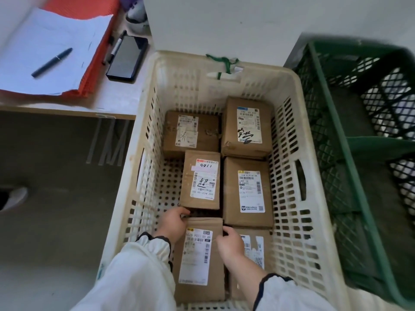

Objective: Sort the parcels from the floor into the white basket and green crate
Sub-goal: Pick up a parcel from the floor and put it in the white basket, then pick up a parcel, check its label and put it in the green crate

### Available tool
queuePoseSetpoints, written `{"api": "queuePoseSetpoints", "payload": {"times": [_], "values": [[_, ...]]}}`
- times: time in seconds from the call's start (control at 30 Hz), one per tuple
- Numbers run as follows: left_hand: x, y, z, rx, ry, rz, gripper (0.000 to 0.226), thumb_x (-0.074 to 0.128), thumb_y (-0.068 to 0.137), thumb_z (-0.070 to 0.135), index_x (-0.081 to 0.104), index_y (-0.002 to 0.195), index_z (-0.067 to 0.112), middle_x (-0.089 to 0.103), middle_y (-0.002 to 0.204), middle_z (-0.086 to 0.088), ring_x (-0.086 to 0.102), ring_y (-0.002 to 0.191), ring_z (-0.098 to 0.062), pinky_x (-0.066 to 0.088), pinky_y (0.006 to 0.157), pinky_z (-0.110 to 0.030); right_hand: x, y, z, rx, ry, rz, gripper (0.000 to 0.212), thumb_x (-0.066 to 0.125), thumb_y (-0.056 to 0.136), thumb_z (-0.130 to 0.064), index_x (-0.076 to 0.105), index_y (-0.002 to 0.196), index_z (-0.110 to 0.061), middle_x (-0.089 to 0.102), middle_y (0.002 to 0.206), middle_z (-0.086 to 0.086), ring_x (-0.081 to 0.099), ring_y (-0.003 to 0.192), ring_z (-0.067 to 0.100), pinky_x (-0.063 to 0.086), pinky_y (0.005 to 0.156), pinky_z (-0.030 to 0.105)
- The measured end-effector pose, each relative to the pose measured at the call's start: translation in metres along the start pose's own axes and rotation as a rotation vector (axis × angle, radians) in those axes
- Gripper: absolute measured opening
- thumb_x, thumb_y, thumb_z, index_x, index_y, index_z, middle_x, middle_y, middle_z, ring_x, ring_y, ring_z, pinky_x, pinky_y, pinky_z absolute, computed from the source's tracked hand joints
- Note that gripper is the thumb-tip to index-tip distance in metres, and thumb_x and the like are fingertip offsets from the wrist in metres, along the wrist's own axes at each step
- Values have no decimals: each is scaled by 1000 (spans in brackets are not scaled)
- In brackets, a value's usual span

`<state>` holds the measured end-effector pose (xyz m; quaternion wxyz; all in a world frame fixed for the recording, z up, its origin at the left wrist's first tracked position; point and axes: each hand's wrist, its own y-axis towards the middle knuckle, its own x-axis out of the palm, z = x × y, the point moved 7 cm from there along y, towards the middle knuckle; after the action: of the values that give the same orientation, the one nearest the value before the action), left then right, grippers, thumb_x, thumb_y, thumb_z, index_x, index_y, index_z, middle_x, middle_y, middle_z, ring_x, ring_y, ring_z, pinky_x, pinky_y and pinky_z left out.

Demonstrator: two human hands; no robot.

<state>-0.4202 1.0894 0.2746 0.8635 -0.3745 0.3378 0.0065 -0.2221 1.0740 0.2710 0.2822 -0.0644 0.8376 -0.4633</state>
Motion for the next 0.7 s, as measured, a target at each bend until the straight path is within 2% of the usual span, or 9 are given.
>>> {"api": "queuePoseSetpoints", "payload": {"times": [0.1, 0.17, 0.27, 0.37, 0.43, 0.5, 0.53, 0.6, 0.7], "values": [[0, 0, -4, -17, -60, -4, 35, 53, 89, 0, 63, 119, 15, 60, 120, -5, 56, 108, -20, 48, 96, -32, 2, -1, 1, -17, -4, 1, 42, 46, 94, -20, 47, 136, -21, 63, 91, -9, 60, 63, 8, 40, 44, 16], [-1, -1, -4, -14, -87, -2, 35, 55, 88, 0, 62, 120, 14, 60, 121, -7, 56, 108, -21, 48, 95, -32, 2, -3, 0, -28, -20, -6, 44, 46, 94, -19, 44, 138, -21, 63, 96, -9, 58, 62, 6, 37, 40, 13], [-6, -6, -2, -13, -177, 9, 37, 57, 90, 5, 58, 126, 13, 58, 125, -8, 55, 104, -18, 49, 90, -29, -3, -11, -7, -42, -83, -8, 50, 45, 94, -16, 37, 143, -17, 54, 133, 4, 61, 90, 14, 50, 67, 23], [-23, -19, 9, 14, -249, 68, 41, 57, 92, 13, 51, 133, 17, 55, 130, -6, 53, 101, -13, 48, 86, -26, -13, -25, -29, -146, -217, 46, 52, 45, 92, -18, 36, 143, -16, 41, 143, 5, 56, 112, 24, 52, 90, 35], [-38, -30, 21, 36, -264, 100, 47, 56, 93, 18, 45, 138, 18, 54, 133, -4, 54, 101, -10, 48, 88, -28, -17, -37, -54, -263, -309, 73, 53, 46, 92, -20, 35, 144, -17, 36, 146, 4, 53, 115, 20, 51, 89, 29], [-58, -42, 37, 57, -252, 129, 52, 55, 93, 21, 38, 143, 19, 52, 136, -2, 54, 95, -4, 45, 84, -25, -20, -51, -84, -380, -377, 70, 53, 48, 92, -23, 37, 143, -20, 39, 142, 1, 53, 102, 12, 50, 74, 21], [-69, -50, 45, 72, -222, 142, 55, 56, 93, 22, 35, 144, 19, 49, 140, -2, 55, 102, -6, 44, 88, -26, -21, -59, -100, -425, -403, 52, 53, 48, 91, -25, 37, 142, -21, 40, 139, 1, 52, 100, 12, 50, 71, 20], [-92, -67, 67, 136, -94, 153, 62, 58, 91, 22, 30, 147, 20, 41, 147, -1, 47, 127, -15, 41, 101, -30, -27, -76, -130, -504, -461, 8, 57, 50, 88, -26, 35, 143, -23, 40, 138, 3, 51, 112, 19, 51, 85, 29], [-134, -100, 103, 260, 78, 208, 67, 61, 88, 23, 30, 147, 24, 39, 148, 1, 40, 133, -15, 36, 105, -29, -53, -104, -175, -619, -611, 2, 61, 52, 85, -31, 33, 143, -24, 40, 138, 6, 48, 118, 28, 47, 94, 38]]}}
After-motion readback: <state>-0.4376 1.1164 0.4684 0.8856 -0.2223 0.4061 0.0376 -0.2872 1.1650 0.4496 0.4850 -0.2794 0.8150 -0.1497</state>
